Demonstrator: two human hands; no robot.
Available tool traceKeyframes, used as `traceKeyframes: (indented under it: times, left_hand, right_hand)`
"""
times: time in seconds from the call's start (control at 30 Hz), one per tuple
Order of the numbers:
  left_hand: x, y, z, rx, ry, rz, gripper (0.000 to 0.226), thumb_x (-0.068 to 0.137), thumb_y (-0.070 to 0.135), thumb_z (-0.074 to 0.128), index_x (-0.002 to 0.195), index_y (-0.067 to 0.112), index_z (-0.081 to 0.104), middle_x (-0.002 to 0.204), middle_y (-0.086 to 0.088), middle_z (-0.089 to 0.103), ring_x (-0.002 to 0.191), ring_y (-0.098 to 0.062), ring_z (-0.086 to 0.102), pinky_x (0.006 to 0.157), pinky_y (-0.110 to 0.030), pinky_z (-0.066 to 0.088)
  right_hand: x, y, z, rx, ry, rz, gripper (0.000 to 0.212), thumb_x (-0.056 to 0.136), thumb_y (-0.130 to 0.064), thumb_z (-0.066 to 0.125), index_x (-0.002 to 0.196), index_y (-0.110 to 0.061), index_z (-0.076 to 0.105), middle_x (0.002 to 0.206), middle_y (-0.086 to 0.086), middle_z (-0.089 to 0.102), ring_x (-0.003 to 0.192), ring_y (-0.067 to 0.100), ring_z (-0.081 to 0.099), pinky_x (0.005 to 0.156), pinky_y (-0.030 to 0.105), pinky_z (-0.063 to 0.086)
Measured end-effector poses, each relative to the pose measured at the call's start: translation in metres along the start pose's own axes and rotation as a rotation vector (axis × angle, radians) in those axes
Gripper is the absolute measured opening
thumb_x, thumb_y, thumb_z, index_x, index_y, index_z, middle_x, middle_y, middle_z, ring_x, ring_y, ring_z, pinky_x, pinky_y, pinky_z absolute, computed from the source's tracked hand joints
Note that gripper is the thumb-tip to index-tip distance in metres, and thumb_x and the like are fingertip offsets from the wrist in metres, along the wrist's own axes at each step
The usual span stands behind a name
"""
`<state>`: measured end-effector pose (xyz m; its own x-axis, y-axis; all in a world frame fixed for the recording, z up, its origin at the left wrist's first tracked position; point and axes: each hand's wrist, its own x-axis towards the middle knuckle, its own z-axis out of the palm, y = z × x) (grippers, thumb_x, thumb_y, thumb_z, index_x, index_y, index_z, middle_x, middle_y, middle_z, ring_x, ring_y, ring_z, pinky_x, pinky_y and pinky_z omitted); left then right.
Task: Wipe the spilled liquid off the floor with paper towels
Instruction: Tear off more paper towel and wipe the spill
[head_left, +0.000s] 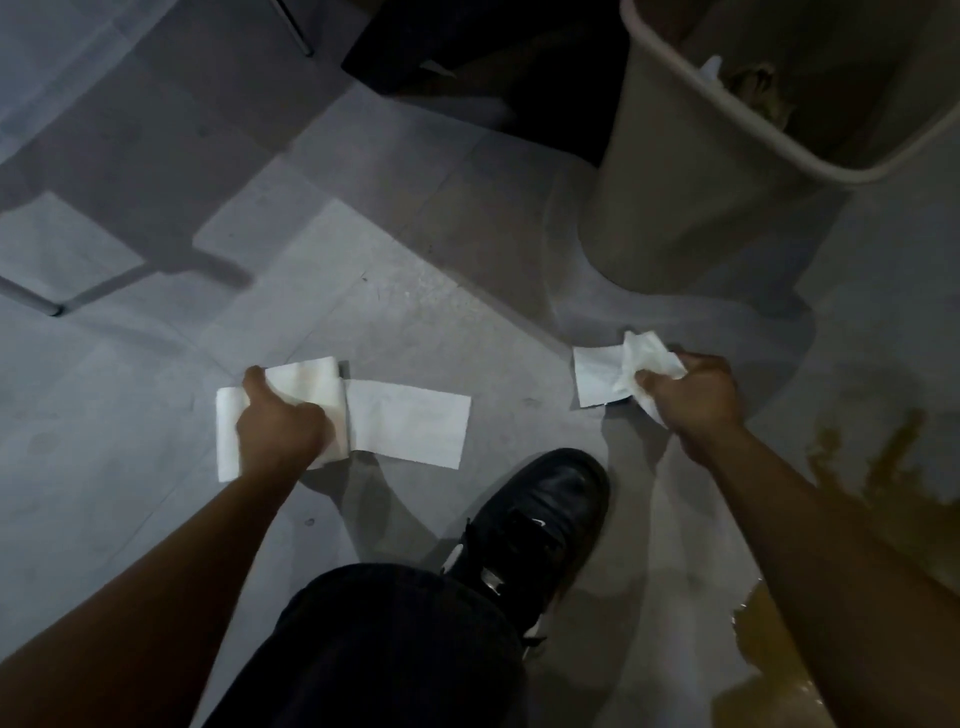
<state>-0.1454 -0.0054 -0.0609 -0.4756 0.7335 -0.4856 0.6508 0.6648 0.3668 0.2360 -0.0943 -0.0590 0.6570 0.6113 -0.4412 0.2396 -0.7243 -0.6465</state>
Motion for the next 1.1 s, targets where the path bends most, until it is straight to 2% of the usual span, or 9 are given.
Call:
traceKeyframes:
  times: [0.1, 0.2, 0.3, 0.37, 0.47, 0.63, 0.9, 0.97, 1.1]
  left_hand:
    - [0.000, 0.001, 0.003, 0.070, 0.014, 0.000, 0.091, 0.084, 0.012, 0.065, 0.157, 0.033, 0.014, 0.138, -0.027, 0.050, 0.122, -0.051, 0.051, 0.098, -0.062, 0.050]
    - [-0.012, 0.008, 0.007, 0.295, 0.150, 0.081, 0.099, 0.077, 0.019, 0.069, 0.154, 0.040, 0.010, 0.149, -0.027, 0.030, 0.134, -0.052, 0.032, 0.109, -0.068, 0.028]
    - [-0.037, 0.028, 0.011, 0.356, 0.195, 0.385, 0.085, 0.081, 0.019, 0.068, 0.152, 0.034, 0.024, 0.151, -0.026, 0.024, 0.139, -0.049, 0.021, 0.112, -0.069, 0.018]
    - [-0.057, 0.049, 0.023, 0.363, 0.153, 0.606, 0.067, 0.084, 0.028, 0.062, 0.147, 0.027, 0.041, 0.149, -0.025, 0.030, 0.138, -0.050, 0.025, 0.109, -0.069, 0.023]
    - [-0.105, 0.091, 0.063, 0.369, -0.054, 0.866, 0.061, 0.078, 0.038, 0.050, 0.136, 0.022, 0.058, 0.143, -0.020, 0.042, 0.132, -0.046, 0.037, 0.104, -0.063, 0.032]
    - [-0.207, 0.134, 0.146, 0.479, -0.490, 1.336, 0.056, 0.081, 0.043, 0.047, 0.134, 0.032, 0.061, 0.134, -0.011, 0.054, 0.125, -0.035, 0.049, 0.101, -0.051, 0.038]
    - [-0.326, 0.138, 0.234, 0.809, -0.741, 1.607, 0.060, 0.095, 0.047, 0.054, 0.151, 0.031, 0.040, 0.149, -0.010, 0.040, 0.136, -0.033, 0.039, 0.105, -0.052, 0.037]
    - [-0.337, 0.131, 0.244, 0.865, -0.735, 1.619, 0.065, 0.095, 0.054, 0.053, 0.153, 0.033, 0.034, 0.154, -0.012, 0.035, 0.140, -0.035, 0.033, 0.106, -0.056, 0.037]
    - [-0.328, 0.129, 0.249, 1.025, -0.677, 1.633, 0.099, 0.079, 0.079, 0.058, 0.158, 0.042, 0.012, 0.166, -0.007, 0.012, 0.152, -0.038, 0.012, 0.109, -0.072, 0.032]
  right_hand:
    - [-0.003, 0.008, -0.044, 0.047, 0.049, -0.022, 0.028, 0.089, -0.014, 0.075, 0.117, -0.009, 0.072, 0.100, 0.002, 0.067, 0.089, 0.022, 0.063, 0.082, 0.033, 0.050]
    - [-0.012, 0.031, -0.076, 0.101, 0.110, 0.012, 0.023, 0.094, -0.023, 0.070, 0.116, -0.016, 0.070, 0.099, 0.001, 0.065, 0.091, 0.026, 0.063, 0.084, 0.041, 0.055]
    - [-0.022, 0.058, -0.102, 0.266, 0.187, 0.083, 0.021, 0.095, -0.024, 0.068, 0.114, -0.015, 0.070, 0.090, -0.004, 0.069, 0.089, 0.024, 0.067, 0.089, 0.046, 0.057]
    - [-0.029, 0.073, -0.115, 0.420, 0.202, 0.167, 0.018, 0.095, -0.028, 0.068, 0.112, -0.022, 0.070, 0.094, -0.010, 0.071, 0.092, 0.021, 0.070, 0.090, 0.048, 0.058]
    - [-0.036, 0.103, -0.132, 0.594, 0.232, 0.217, 0.009, 0.096, -0.025, 0.068, 0.105, -0.027, 0.071, 0.101, -0.009, 0.076, 0.097, 0.022, 0.073, 0.091, 0.048, 0.058]
    - [-0.066, 0.155, -0.175, 0.736, 0.351, 0.210, 0.015, 0.100, -0.016, 0.061, 0.113, -0.019, 0.069, 0.093, -0.010, 0.078, 0.091, 0.016, 0.075, 0.076, 0.035, 0.060]
    - [-0.136, 0.245, -0.224, 0.686, 0.632, 0.223, 0.018, 0.099, -0.017, 0.057, 0.109, -0.023, 0.071, 0.102, -0.001, 0.077, 0.098, 0.018, 0.074, 0.092, 0.046, 0.059]
    - [-0.155, 0.261, -0.230, 0.590, 0.756, 0.245, 0.022, 0.100, -0.017, 0.053, 0.112, -0.025, 0.069, 0.101, -0.005, 0.076, 0.094, 0.009, 0.072, 0.091, 0.040, 0.059]
    - [-0.189, 0.289, -0.237, 0.156, 0.913, 0.191, 0.038, 0.101, -0.009, 0.046, 0.134, -0.016, 0.062, 0.119, 0.002, 0.070, 0.099, 0.003, 0.060, 0.089, 0.004, 0.041]
